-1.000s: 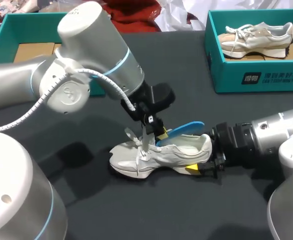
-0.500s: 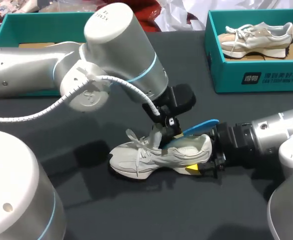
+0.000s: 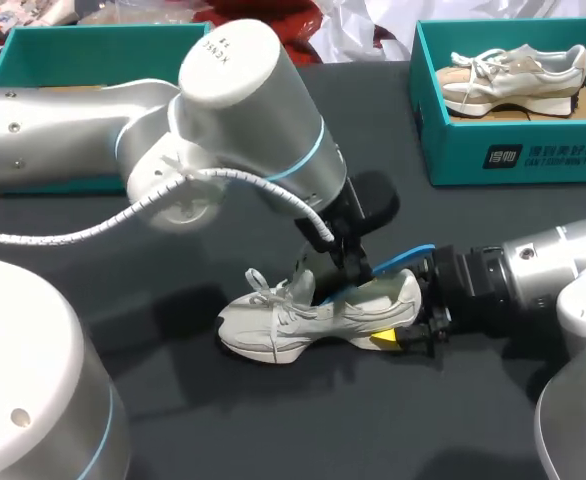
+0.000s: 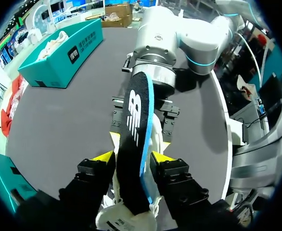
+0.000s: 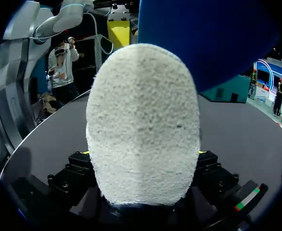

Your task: Take the shoe out of the shoebox, open the shoe tongue, remove and reinsert the insole, then place the shoe into the shoebox

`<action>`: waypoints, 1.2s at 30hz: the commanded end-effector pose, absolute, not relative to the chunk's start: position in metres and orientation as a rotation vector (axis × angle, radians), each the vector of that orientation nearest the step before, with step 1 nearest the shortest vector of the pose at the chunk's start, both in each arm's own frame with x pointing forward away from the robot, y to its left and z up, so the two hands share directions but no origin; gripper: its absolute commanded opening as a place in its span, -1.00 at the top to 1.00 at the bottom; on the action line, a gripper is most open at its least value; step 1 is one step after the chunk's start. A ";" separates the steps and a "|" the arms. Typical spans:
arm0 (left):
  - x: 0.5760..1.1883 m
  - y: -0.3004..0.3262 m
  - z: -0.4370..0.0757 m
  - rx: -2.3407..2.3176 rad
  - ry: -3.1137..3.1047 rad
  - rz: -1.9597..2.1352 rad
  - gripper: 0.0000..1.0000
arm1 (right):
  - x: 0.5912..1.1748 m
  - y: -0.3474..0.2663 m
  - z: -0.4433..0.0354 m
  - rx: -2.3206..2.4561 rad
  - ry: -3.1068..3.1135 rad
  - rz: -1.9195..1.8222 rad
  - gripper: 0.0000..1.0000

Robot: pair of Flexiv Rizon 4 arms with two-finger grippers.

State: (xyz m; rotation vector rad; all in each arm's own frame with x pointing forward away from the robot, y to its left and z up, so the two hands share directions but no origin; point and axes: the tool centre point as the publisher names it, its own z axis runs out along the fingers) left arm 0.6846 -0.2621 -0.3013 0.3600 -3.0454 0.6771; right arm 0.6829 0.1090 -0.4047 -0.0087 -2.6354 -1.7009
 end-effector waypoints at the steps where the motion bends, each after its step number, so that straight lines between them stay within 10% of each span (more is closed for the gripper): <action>1: 0.672 -0.254 -0.298 0.416 -3.059 0.751 0.05 | 0.682 0.111 -0.405 -0.011 -2.639 -1.698 1.00; 36: 0.696 -0.297 -0.323 0.470 -3.199 0.965 0.13 | 0.682 0.111 -0.405 -0.011 -2.639 -1.698 1.00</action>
